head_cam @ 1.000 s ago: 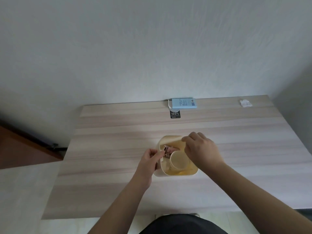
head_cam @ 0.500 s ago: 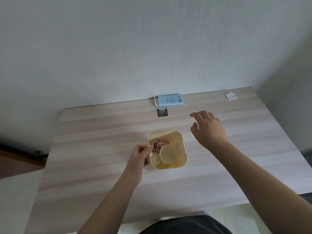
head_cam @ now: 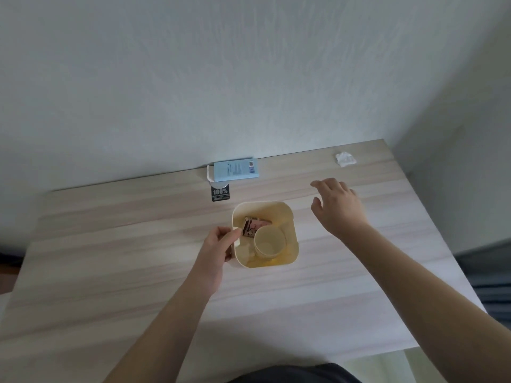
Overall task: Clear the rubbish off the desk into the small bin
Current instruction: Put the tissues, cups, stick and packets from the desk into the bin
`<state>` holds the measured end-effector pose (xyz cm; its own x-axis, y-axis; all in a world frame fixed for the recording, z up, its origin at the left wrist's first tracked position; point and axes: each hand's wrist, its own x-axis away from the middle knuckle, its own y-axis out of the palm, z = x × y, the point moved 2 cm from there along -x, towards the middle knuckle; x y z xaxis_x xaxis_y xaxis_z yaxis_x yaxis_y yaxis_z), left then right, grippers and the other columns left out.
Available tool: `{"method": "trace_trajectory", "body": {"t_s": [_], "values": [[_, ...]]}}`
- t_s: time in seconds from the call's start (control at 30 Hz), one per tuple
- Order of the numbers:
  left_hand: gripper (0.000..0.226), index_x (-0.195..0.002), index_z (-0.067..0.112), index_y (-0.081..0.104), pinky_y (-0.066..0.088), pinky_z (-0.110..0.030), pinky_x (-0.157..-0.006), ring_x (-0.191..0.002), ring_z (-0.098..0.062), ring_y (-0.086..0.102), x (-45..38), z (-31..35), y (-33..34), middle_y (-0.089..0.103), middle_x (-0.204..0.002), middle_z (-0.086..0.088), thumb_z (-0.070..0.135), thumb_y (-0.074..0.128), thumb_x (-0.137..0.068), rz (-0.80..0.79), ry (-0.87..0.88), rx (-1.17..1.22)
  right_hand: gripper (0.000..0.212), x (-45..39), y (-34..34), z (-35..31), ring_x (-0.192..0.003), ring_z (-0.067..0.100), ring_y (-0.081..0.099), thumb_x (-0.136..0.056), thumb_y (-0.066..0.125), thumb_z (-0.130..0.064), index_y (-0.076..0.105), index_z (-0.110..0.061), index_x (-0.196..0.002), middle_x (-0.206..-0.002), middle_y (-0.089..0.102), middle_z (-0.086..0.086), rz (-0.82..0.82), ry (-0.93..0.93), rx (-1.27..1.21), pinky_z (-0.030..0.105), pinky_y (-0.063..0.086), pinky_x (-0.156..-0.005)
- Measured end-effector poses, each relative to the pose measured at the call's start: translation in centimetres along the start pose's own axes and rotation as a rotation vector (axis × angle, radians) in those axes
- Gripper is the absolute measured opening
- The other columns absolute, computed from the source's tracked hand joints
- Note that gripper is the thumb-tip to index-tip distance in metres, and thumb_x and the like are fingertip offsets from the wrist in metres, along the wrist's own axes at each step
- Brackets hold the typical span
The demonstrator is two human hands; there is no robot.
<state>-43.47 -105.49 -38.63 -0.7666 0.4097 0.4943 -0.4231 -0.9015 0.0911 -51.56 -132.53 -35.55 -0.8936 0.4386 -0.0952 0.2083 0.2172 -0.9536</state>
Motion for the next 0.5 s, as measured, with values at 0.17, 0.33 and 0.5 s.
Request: {"method": "trace_trajectory", "body": {"t_s": [0.17,0.33,0.5], "values": [[0.046,-0.090,0.012,0.055,0.029,-0.028,-0.053,-0.046,-0.006,0.038,-1.8,0.4,3.9,0.045,-0.050,0.013,0.044,0.073,-0.062,0.030,-0.010,0.026,0.055,-3.9,2.1,6.3,-0.122,0.031,0.048,-0.092,0.047,-0.027,0.032,-0.021,-0.145,-0.142,0.044,0.007,-0.199,0.086,0.079,0.044,0.039,-0.099],[0.047,-0.089,0.011,0.054,0.030,-0.026,-0.051,-0.046,-0.006,0.038,-3.2,0.7,6.4,0.045,-0.050,0.012,0.044,0.075,-0.062,0.054,-0.008,0.048,0.063,-7.9,4.2,11.4,-0.131,0.034,0.037,-0.094,0.044,-0.031,0.017,-0.023,-0.150,-0.154,0.025,0.010,-0.406,0.125,0.187,0.046,0.035,-0.105],[0.049,-0.091,0.009,0.054,0.030,-0.025,-0.050,-0.049,-0.007,0.037,-4.4,1.0,7.5,0.046,-0.053,0.008,0.044,0.075,-0.064,0.077,0.009,0.050,0.068,-11.9,6.3,14.7,-0.128,0.035,0.039,-0.092,0.048,-0.027,0.015,-0.022,-0.151,-0.152,0.027,0.010,-0.502,0.220,0.159,0.046,0.035,-0.104]]}}
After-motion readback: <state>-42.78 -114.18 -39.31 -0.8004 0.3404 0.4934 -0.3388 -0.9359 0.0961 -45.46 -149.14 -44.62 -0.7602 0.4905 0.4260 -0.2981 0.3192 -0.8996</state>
